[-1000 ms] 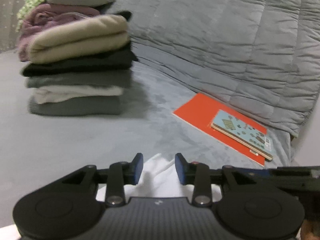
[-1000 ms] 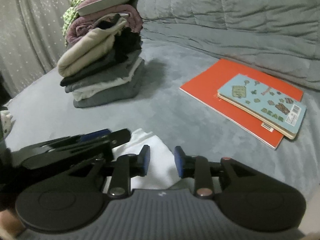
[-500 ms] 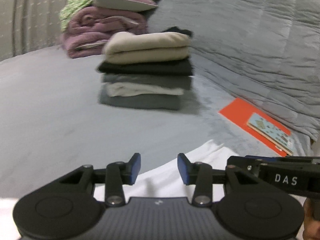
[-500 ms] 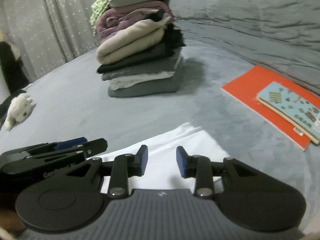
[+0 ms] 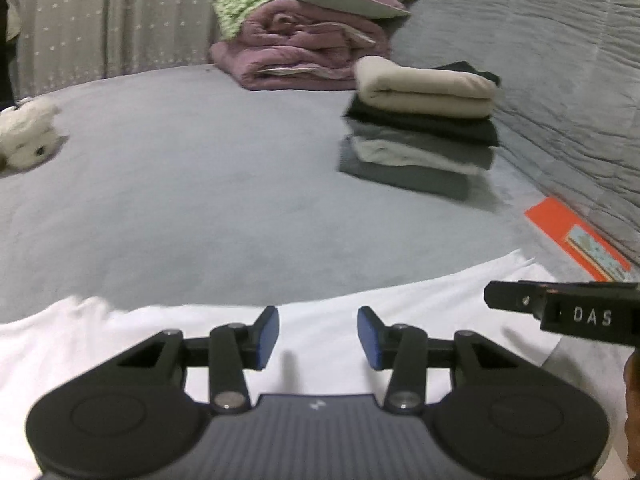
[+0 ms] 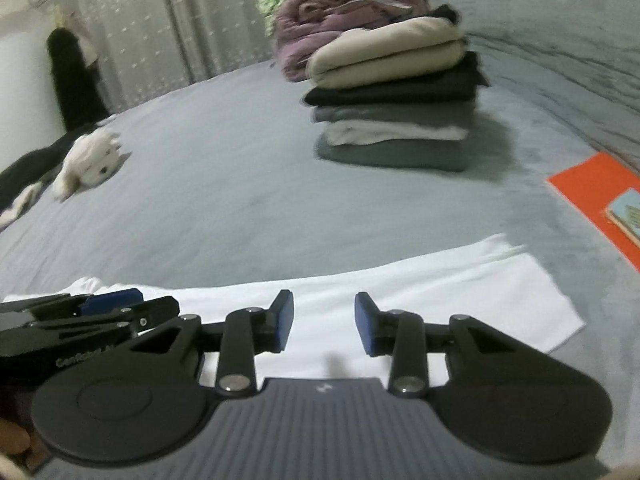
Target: Fold clothes
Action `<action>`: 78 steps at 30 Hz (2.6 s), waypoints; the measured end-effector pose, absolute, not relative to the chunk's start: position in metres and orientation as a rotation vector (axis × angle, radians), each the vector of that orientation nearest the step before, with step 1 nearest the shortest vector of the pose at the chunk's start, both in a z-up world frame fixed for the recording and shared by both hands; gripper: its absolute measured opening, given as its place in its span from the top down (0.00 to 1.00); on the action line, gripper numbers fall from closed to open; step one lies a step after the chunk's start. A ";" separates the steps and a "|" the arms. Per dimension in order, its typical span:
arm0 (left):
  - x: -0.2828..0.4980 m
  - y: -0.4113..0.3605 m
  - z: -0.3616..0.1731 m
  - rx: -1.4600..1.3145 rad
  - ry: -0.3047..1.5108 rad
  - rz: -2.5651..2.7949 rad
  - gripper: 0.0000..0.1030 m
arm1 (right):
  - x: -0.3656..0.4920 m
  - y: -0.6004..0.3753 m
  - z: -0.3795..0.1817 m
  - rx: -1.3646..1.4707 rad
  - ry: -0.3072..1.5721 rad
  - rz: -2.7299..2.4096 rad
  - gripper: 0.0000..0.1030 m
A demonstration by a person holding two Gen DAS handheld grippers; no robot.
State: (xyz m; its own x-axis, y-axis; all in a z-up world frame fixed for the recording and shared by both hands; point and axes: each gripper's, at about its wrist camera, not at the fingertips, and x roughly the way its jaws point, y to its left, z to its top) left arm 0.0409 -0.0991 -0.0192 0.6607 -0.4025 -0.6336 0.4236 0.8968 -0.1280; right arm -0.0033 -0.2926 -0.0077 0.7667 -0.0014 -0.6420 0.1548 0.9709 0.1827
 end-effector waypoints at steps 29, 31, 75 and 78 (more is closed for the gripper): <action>-0.010 0.151 -0.018 -0.213 0.627 -0.045 0.56 | 0.018 -0.138 -0.020 -0.030 0.732 0.406 0.61; -0.016 0.171 -0.020 -0.268 0.612 0.015 0.57 | 0.009 -0.130 -0.021 -0.069 0.714 0.458 0.63; -0.024 0.248 -0.043 -0.464 0.634 0.118 0.94 | -0.030 -0.069 -0.039 -0.462 0.769 0.854 0.86; -0.025 0.248 -0.040 -0.455 0.624 0.118 0.93 | -0.026 -0.075 -0.035 -0.421 0.752 0.833 0.77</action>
